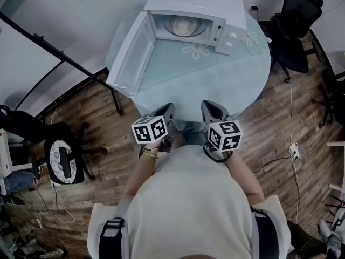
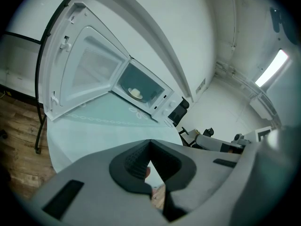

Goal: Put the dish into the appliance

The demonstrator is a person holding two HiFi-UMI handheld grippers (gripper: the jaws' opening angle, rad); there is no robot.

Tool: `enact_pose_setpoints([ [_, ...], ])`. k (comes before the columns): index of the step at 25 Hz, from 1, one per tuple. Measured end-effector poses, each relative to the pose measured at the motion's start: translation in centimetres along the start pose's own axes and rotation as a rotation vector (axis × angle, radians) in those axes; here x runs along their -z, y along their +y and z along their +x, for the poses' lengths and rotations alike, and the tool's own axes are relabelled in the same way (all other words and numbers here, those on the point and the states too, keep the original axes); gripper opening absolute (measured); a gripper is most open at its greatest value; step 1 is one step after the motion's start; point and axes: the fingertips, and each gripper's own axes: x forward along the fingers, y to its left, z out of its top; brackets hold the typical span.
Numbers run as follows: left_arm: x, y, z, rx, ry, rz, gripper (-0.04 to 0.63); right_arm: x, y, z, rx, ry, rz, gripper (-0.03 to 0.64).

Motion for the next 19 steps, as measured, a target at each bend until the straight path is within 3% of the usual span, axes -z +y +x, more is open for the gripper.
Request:
enact_pose_setpoints([
  [19, 0.22, -0.65, 0.71, 0.011, 0.003, -0.039, 0.008, 0.03, -0.44, -0.42, -0.019, 0.003, 0.001, 0.005],
])
